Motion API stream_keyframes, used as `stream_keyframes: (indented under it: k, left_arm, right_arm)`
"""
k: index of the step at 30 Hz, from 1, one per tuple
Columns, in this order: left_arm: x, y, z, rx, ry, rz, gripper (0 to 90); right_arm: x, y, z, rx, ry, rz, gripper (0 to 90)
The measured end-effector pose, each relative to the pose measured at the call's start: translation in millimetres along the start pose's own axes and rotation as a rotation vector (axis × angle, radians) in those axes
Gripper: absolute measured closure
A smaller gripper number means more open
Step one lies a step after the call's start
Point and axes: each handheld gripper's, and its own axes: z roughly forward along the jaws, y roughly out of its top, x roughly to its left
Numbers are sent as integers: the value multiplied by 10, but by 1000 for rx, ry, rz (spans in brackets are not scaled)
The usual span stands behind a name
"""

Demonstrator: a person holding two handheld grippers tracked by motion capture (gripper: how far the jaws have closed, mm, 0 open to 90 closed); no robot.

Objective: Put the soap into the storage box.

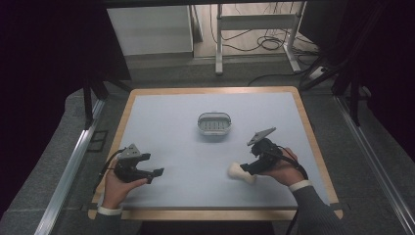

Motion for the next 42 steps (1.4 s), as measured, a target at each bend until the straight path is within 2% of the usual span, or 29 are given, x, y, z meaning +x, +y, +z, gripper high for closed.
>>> stream_keyframes:
  k: [3,5,7,8,9,10,11,15,16,27,28,29,30,33,39,41,42]
  left_arm:
    - [1,0,-1,1,0,1,162]
    - [1,0,-1,0,0,1,162]
    - [0,0,3,4,-1,2,162]
    - [-1,-1,6,6,-1,4,162]
    - [-2,0,8,5,-3,4,162]
    - [-2,0,8,5,-3,4,162]
    - [-1,0,7,5,-3,4,162]
    - [2,0,6,7,-3,5,162]
    - [2,0,5,6,-4,5,161]
    - [6,-3,2,11,-3,11,160]
    - [7,-3,2,12,-2,11,160]
    - [8,-3,2,12,-3,12,160]
    - [8,-3,2,13,-4,12,160]
    - [7,-3,4,13,-4,12,160]
    - [8,-4,-9,9,-3,11,161]
    - [10,-5,-16,7,-3,10,161]
    - [11,-5,-18,7,-2,10,161]
  right_arm:
    - [38,20,34,26,15,-22,256]
    - [99,53,93,73,37,-31,256]
    - [132,68,148,113,36,-50,256]
    - [132,68,148,113,36,-50,256]
    - [156,78,205,150,38,-65,256]
    - [156,78,205,150,38,-65,256]
    - [174,88,255,182,27,-81,256]
    - [192,110,318,223,28,-98,260]
    - [202,121,364,252,34,-113,269]
    - [240,166,505,337,12,-151,356]
    - [236,167,509,344,13,-152,402]
    - [236,167,509,344,13,-152,402]
    - [231,169,512,354,17,-158,456]
    - [223,177,515,362,15,-157,488]
    - [253,219,517,391,-12,-174,499]
    - [247,223,511,390,-3,-179,499]
    - [255,228,497,384,-17,-175,499]
